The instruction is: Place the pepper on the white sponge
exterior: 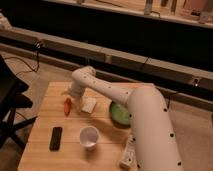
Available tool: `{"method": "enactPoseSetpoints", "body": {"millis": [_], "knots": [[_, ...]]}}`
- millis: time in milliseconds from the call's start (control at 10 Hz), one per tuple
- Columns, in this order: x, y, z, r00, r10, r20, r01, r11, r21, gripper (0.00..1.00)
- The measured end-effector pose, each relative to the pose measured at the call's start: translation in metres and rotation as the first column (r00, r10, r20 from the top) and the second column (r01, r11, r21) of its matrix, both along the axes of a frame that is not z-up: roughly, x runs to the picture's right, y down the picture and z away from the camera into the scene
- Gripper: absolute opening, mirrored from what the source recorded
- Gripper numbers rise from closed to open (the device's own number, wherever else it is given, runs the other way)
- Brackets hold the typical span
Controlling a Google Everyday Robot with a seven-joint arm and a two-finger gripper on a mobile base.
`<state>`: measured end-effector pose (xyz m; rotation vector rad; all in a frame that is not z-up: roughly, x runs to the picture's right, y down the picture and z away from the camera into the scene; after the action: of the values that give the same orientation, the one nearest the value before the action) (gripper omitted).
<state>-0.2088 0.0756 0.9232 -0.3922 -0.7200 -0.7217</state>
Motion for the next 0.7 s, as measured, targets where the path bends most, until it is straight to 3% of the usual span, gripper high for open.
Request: {"method": "enactPoseSetpoints", "body": {"millis": [300, 400, 700], "knots": [[0.001, 0.001, 0.002, 1.0, -0.022, -0.006, 0.022, 0.9998, -0.002, 0.8], [-0.008, 0.001, 0.001, 0.997, -0.083, 0.003, 0.083, 0.9966, -0.003, 0.8], [-0.025, 0.004, 0.001, 0.981, -0.19, 0.028, 0.191, 0.9815, -0.017, 0.8]]}}
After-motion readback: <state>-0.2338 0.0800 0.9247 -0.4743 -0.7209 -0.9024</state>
